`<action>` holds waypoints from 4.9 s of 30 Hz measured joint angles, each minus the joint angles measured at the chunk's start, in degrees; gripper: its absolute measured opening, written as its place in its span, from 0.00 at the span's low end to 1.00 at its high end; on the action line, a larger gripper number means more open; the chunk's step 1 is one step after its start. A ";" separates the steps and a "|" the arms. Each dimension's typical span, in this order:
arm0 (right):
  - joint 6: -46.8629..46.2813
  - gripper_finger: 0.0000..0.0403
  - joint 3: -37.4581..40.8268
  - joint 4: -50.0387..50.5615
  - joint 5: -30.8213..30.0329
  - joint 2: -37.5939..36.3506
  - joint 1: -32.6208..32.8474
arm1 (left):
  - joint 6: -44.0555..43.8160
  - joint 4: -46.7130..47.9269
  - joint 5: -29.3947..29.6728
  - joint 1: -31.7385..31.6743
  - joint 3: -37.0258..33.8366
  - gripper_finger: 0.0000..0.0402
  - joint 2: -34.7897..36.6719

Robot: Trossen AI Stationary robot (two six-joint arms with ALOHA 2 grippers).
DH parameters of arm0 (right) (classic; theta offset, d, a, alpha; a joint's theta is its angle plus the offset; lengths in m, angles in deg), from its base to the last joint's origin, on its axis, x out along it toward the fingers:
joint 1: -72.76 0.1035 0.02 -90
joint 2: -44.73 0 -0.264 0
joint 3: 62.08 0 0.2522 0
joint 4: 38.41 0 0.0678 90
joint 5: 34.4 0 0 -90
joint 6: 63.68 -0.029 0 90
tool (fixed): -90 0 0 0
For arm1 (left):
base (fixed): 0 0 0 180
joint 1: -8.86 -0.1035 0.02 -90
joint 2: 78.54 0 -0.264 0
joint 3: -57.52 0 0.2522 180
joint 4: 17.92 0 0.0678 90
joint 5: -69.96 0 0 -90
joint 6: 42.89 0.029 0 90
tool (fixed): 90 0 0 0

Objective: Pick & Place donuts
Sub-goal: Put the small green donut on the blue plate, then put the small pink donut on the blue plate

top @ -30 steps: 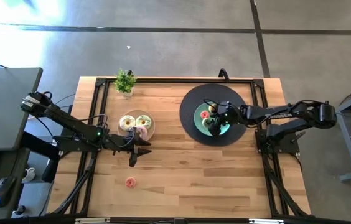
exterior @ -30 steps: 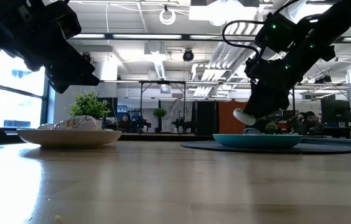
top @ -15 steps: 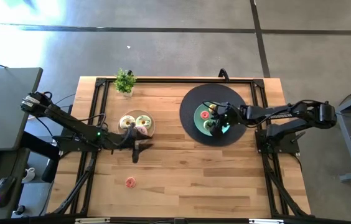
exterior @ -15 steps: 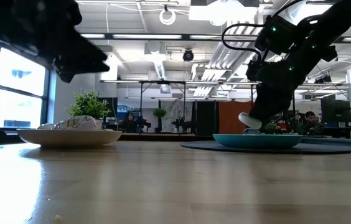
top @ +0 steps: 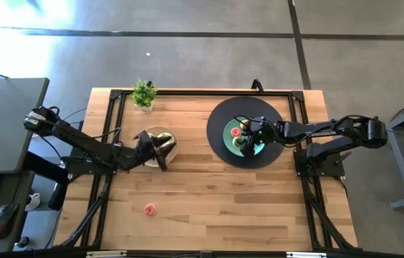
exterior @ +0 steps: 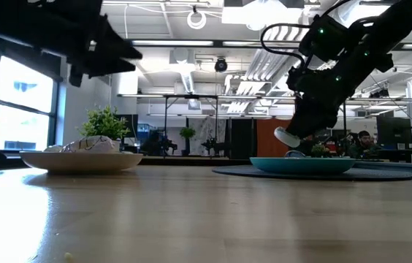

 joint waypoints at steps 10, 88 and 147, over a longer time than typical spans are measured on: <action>-6.38 0.51 0.00 -1.28 -0.04 0.00 0.00 | 2.43 8.69 -24.09 -17.57 19.19 0.41 -13.28; 20.57 0.43 -0.02 -37.05 -7.08 6.82 19.87 | -22.59 84.86 -42.44 5.70 42.05 0.37 -14.54; 72.58 0.35 -0.02 -32.70 2.46 6.78 29.68 | -3.47 43.78 -62.91 -15.87 43.54 0.03 -34.71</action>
